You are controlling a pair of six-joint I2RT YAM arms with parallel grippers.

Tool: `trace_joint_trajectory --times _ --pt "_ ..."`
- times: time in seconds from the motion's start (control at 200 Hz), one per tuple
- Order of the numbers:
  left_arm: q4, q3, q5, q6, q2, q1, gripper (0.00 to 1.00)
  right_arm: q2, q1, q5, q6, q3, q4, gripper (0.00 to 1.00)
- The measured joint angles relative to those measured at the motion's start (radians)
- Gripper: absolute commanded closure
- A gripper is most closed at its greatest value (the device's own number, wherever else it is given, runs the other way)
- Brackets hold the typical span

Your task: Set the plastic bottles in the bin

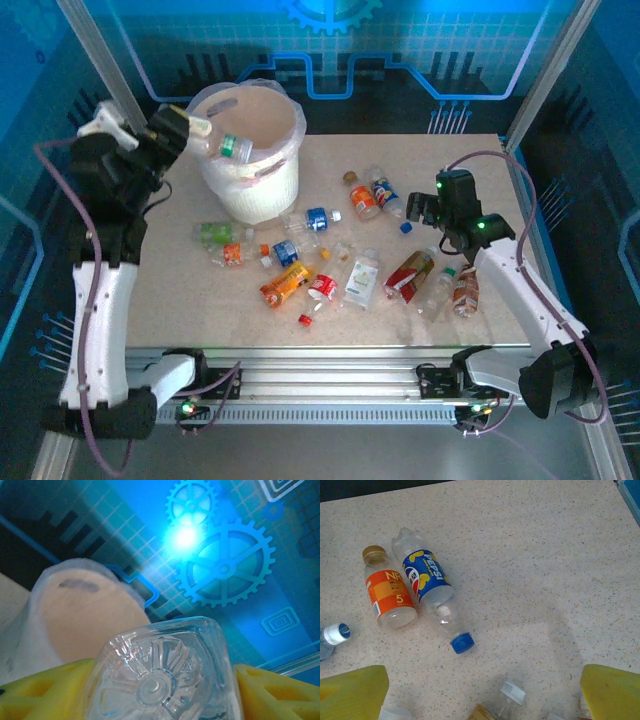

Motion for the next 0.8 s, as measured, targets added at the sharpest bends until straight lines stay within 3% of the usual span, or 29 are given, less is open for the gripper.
trace_joint_trajectory --times 0.3,0.8 --pt "0.079 0.277 0.000 0.111 0.333 0.000 0.78 -0.043 0.000 -0.005 0.027 0.000 -0.034 0.00" --pt "0.069 0.496 0.018 0.387 0.721 -0.029 0.77 -0.058 -0.003 -0.062 0.120 0.000 -0.067 0.00"
